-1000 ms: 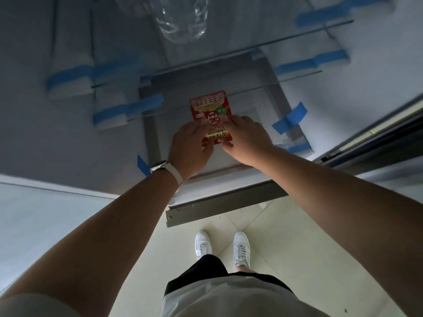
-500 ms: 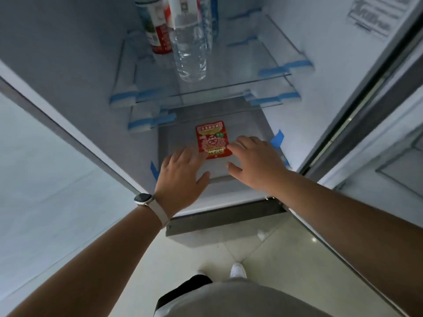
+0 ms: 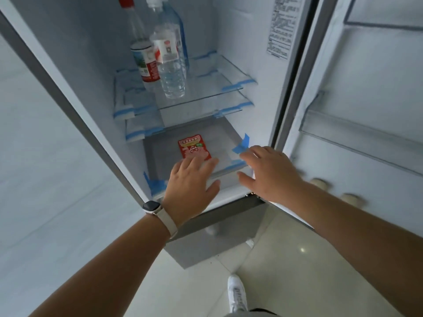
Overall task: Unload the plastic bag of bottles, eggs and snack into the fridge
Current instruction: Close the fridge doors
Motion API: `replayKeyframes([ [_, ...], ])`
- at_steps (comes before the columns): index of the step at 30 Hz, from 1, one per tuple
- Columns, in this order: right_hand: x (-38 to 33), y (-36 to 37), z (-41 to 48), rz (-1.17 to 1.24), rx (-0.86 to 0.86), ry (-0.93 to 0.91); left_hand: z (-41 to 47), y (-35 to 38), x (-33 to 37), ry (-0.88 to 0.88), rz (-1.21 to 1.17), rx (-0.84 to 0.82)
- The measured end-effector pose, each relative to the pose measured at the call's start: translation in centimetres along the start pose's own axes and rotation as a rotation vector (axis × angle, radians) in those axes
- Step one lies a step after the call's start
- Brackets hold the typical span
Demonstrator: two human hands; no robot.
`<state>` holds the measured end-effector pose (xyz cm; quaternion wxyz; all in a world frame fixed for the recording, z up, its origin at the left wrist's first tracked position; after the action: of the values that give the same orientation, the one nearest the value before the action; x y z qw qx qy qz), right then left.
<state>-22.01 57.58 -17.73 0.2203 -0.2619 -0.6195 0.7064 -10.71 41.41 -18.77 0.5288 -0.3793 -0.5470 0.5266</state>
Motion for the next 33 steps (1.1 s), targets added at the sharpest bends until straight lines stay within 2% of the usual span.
replayKeyframes([
  [9, 1.6, -2.8, -14.4, -0.086, 0.059, 0.219, -6.3, 0.0, 7.9, 0.203, -0.005, 0.029],
  [18, 5.9, -6.2, -25.3, -0.148, 0.175, 0.308, -7.9, -1.2, 18.2, 0.39, 0.022, 0.122],
  [27, 15.2, -10.7, -33.2, -0.198, 0.322, 0.374, -5.2, -1.3, 31.7, 0.525, 0.009, 0.22],
  [33, 23.6, -14.2, -37.9, -0.177, 0.455, 0.385, -2.5, -2.6, 43.7, 0.598, -0.035, 0.39],
])
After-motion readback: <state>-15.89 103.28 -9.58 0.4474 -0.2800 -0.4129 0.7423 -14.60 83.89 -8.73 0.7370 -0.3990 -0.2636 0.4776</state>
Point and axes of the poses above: each hand's wrist, its own z-axis towards the middle knuckle, its own y-axis out of the palm, x = y × z, the point moved 3 cm from there along z, towards the middle knuckle, and after that the axes turned 4 degrees about -x, right-handed, at the moved point
